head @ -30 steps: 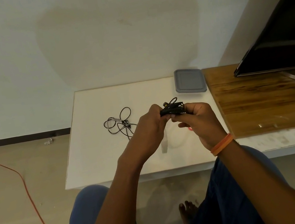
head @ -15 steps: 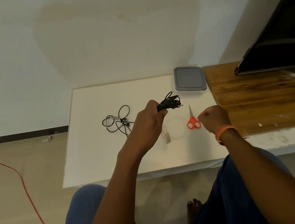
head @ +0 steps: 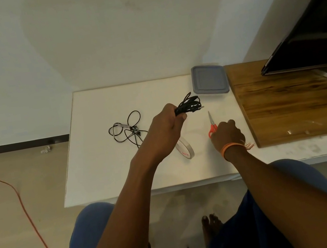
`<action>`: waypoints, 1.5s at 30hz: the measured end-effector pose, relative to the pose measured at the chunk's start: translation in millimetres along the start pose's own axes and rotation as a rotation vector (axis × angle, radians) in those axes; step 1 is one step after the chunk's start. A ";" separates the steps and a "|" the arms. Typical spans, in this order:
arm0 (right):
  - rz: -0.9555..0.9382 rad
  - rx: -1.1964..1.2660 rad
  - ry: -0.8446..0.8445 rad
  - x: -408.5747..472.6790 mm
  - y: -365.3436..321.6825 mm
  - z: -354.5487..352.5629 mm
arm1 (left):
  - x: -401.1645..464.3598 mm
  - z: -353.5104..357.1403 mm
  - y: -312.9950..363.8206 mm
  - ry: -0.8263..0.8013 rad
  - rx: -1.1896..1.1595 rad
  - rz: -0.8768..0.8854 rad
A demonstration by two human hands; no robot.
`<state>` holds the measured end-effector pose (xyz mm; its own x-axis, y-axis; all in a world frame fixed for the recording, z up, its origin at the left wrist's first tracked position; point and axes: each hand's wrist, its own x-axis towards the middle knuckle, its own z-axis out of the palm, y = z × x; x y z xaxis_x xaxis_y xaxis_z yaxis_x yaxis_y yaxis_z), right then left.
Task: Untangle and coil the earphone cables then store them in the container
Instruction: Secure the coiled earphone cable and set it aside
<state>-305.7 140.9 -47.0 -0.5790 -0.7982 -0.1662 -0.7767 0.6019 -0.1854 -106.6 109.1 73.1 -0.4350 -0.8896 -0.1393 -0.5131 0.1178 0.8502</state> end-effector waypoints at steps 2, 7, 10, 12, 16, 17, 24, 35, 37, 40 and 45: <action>-0.038 -0.022 -0.014 0.0 -0.1 -0.2 | 0.7 0.4 -3.6 -0.015 -0.004 -0.016; 0.171 0.365 -0.341 8.7 -6.2 -8.1 | 2.0 -3.3 -9.6 0.023 -0.053 -0.043; 0.468 0.935 -0.599 7.1 -10.6 -22.6 | 2.8 -5.9 -13.0 0.036 -0.095 -0.056; 0.575 1.172 -0.673 2.2 -12.6 -29.2 | 3.5 -5.9 -16.4 0.032 -0.136 -0.071; 0.609 1.289 -0.696 -8.4 -11.7 -25.2 | 4.0 -4.2 -17.6 0.033 -0.176 -0.084; 0.599 1.266 -0.711 -11.5 -12.4 -23.3 | 4.1 -3.8 -17.3 0.036 -0.185 -0.084; 0.627 1.508 -0.647 -7.2 -16.4 -33.9 | 6.7 -3.3 -22.3 0.056 -0.210 -0.105; -0.222 0.527 -0.416 -44.4 -3.9 -87.2 | 7.6 -3.2 -22.3 0.061 -0.272 -0.104; -0.265 0.325 -0.304 -57.2 1.1 -88.2 | 6.7 -2.0 -19.6 0.064 -0.275 -0.109; -0.303 0.252 -0.285 -69.5 0.1 -85.3 | 6.3 -0.7 -16.4 0.063 -0.279 -0.108; -0.361 0.173 -0.430 -52.1 4.1 -84.5 | 4.3 -2.0 -11.6 0.059 -0.210 -0.086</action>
<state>-299.7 183.1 42.8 -0.1049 -0.8944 -0.4347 -0.8335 0.3176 -0.4522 -101.1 103.0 63.7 -0.3492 -0.9173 -0.1912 -0.3782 -0.0487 0.9244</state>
